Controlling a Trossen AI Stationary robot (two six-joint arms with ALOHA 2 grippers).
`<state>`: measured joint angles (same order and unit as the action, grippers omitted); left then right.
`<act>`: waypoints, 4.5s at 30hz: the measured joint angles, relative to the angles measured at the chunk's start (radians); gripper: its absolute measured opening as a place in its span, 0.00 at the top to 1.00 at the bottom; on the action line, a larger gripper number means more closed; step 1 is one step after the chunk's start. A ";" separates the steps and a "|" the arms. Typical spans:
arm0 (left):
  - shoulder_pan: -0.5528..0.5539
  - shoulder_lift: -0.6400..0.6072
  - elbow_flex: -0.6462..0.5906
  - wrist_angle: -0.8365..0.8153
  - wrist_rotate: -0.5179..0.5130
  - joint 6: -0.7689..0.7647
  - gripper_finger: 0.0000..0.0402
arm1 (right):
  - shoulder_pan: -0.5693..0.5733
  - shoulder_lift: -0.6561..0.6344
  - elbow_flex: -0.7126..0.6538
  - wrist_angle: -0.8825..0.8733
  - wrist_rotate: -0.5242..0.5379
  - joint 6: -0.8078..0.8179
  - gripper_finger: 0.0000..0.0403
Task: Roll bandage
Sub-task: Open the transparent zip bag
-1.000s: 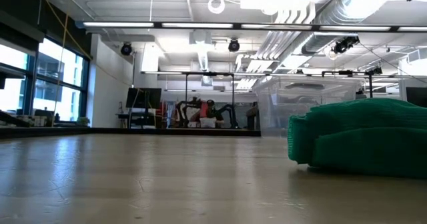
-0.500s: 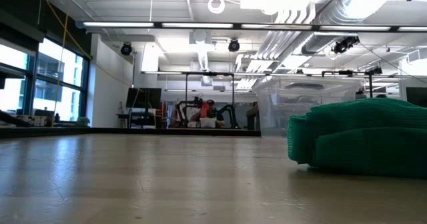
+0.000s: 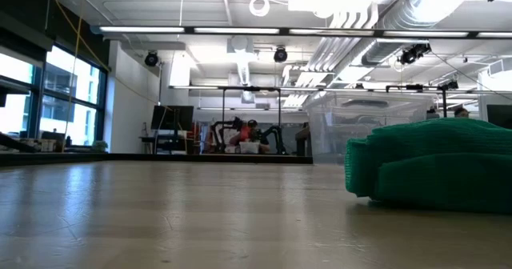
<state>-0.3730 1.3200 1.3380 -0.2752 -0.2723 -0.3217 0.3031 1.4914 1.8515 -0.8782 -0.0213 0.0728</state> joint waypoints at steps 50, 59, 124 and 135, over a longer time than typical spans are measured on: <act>-0.003 0.074 0.001 0.117 -0.009 0.044 0.70 | 0.000 0.018 -0.001 0.091 -0.036 -0.021 1.00; -0.003 0.076 0.001 0.117 -0.008 0.044 0.70 | 0.000 0.018 -0.001 0.094 -0.036 -0.009 1.00; 0.000 0.059 0.001 0.146 -0.033 0.081 0.70 | 0.000 0.019 -0.001 0.089 -0.035 0.040 1.00; 0.000 0.093 0.001 0.161 -0.020 0.072 0.70 | 0.000 0.019 -0.001 0.089 -0.035 0.040 1.00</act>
<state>-0.3733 1.4134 1.3388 -0.1143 -0.2921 -0.2501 0.3027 1.5101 1.8503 -0.7895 -0.0568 0.1123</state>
